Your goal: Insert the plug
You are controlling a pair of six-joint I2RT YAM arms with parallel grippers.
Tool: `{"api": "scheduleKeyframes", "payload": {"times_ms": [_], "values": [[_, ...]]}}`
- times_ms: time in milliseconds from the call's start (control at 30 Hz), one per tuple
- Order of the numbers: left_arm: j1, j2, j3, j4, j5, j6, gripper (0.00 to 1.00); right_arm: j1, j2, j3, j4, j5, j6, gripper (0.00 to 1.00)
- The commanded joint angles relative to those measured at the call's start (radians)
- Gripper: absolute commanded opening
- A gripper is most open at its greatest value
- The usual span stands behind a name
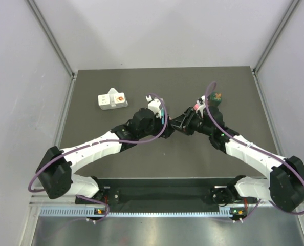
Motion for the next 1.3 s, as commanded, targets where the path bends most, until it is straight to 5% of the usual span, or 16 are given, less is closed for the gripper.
{"api": "scheduleKeyframes", "payload": {"times_ms": [0,267,433,700,900,1267], "values": [[0.002,-0.006,0.04,0.087,-0.063,0.012,0.59,0.043,-0.013,0.024,0.083,-0.022,0.028,0.1],[0.0,-0.026,0.011,0.086,-0.111,0.008,0.22,0.069,-0.003,0.03,0.075,-0.025,0.037,0.12],[0.0,-0.032,0.015,0.081,-0.085,0.014,0.0,0.075,0.007,0.03,0.067,-0.04,0.033,0.23],[0.0,-0.069,-0.006,0.055,-0.045,0.002,0.0,0.074,-0.003,0.045,0.011,-0.025,0.008,0.62],[0.002,-0.124,-0.035,0.035,-0.022,-0.015,0.0,0.058,-0.023,0.065,-0.06,-0.023,-0.041,0.74],[0.005,-0.201,0.029,-0.216,0.079,-0.076,0.0,-0.008,-0.183,0.142,-0.313,0.058,-0.659,0.96]]}}
